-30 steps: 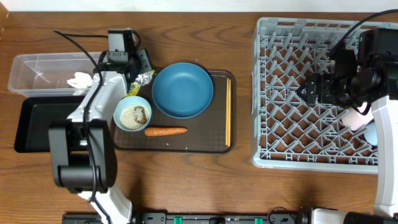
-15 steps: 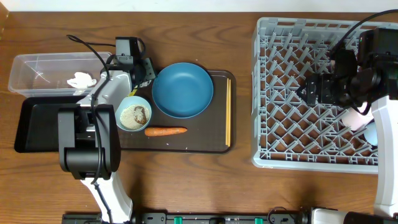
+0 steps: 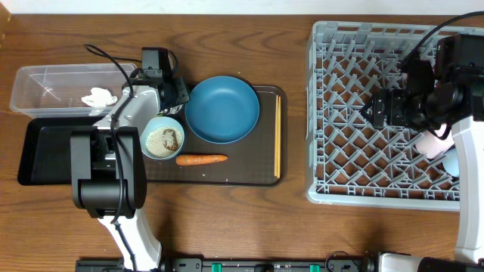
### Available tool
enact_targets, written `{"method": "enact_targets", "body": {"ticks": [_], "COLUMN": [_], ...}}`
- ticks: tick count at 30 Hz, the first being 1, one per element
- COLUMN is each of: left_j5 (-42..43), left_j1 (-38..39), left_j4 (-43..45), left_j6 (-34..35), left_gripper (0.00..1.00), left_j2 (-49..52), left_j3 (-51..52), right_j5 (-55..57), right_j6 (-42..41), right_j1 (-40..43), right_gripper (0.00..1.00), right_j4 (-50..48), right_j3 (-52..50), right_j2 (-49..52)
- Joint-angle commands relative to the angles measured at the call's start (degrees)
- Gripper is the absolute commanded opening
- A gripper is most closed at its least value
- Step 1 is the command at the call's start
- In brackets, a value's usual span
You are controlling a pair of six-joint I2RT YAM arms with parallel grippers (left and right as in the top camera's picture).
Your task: Sort waste into correct bins and load items into the dishwasher rack
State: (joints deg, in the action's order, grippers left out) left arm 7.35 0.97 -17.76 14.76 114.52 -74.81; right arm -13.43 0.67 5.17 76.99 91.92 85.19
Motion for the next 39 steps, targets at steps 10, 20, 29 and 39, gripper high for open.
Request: {"method": "enact_targets", "body": {"ticks": [10,20,29,39], "left_j5": [-0.1,-0.8,-4.6,-4.6], "left_j1": [0.1,-0.2,-7.6,-17.8], "left_j4": [-0.9,-1.4,3.0,5.6], "left_j6": [-0.8,-1.0,-1.7,-1.6], "left_gripper": [0.06,0.06,0.06,0.06], "left_j2": [-2.4,-16.2,-22.8,-21.8], "left_j3": [-0.5,-0.5,-0.5,-0.4], "right_j5": [0.1,0.1,0.1,0.1], "right_j6": [0.7,0.7,0.7,0.7], "right_j1": [-0.5,-0.5,-0.5,-0.5], "right_gripper": [0.89,0.88,0.89,0.89], "right_j4": [0.2,0.4,0.9,0.8], "right_j3": [0.2,0.2,0.2,0.2], "right_j2": [0.2,0.2,0.2,0.2]}}
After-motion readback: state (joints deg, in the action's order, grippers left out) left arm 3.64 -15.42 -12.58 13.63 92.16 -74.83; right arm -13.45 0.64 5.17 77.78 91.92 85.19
